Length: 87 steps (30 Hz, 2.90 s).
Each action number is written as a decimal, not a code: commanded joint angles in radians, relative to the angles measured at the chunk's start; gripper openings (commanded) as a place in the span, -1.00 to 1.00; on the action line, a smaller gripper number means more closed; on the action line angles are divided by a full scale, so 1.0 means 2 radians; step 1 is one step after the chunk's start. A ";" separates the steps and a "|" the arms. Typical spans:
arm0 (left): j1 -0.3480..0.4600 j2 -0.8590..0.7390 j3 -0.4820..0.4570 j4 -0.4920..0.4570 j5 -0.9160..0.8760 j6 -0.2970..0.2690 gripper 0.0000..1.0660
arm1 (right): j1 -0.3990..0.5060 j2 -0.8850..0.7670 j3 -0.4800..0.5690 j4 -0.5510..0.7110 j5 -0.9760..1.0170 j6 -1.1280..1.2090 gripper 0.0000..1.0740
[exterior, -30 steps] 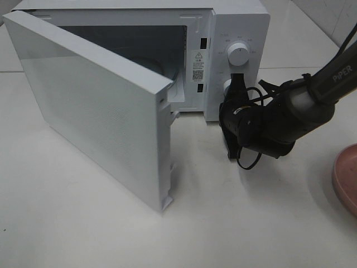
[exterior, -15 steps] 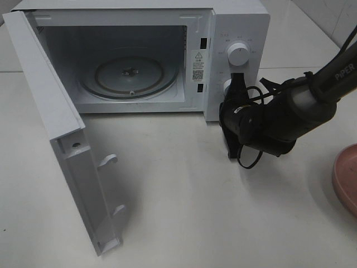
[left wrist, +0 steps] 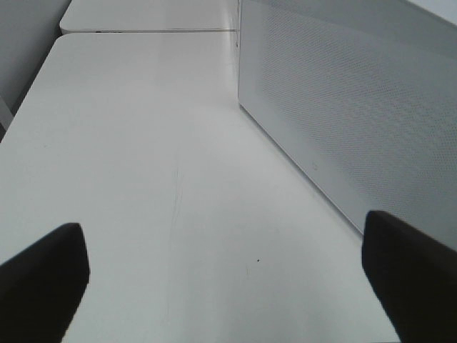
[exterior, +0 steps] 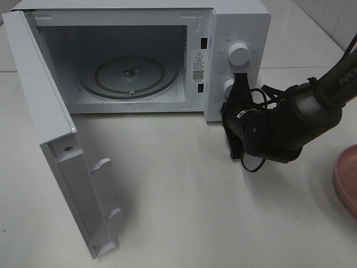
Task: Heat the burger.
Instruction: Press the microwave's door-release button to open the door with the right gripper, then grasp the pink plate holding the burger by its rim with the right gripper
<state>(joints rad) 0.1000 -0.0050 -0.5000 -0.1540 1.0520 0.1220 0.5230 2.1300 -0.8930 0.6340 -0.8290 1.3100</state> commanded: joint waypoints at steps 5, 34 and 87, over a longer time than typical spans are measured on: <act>0.001 -0.010 0.002 0.001 -0.007 0.000 0.84 | 0.016 -0.025 0.025 -0.023 -0.036 0.010 -1.00; 0.001 -0.010 0.002 0.001 -0.007 0.000 0.84 | 0.016 -0.185 0.171 -0.056 0.042 -0.029 -1.00; 0.001 -0.010 0.002 0.001 -0.007 0.000 0.84 | -0.057 -0.386 0.060 -0.394 0.778 -0.522 0.51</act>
<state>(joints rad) 0.1000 -0.0050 -0.5000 -0.1540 1.0520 0.1220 0.4160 1.3690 -0.7640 -0.1280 0.6880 0.2930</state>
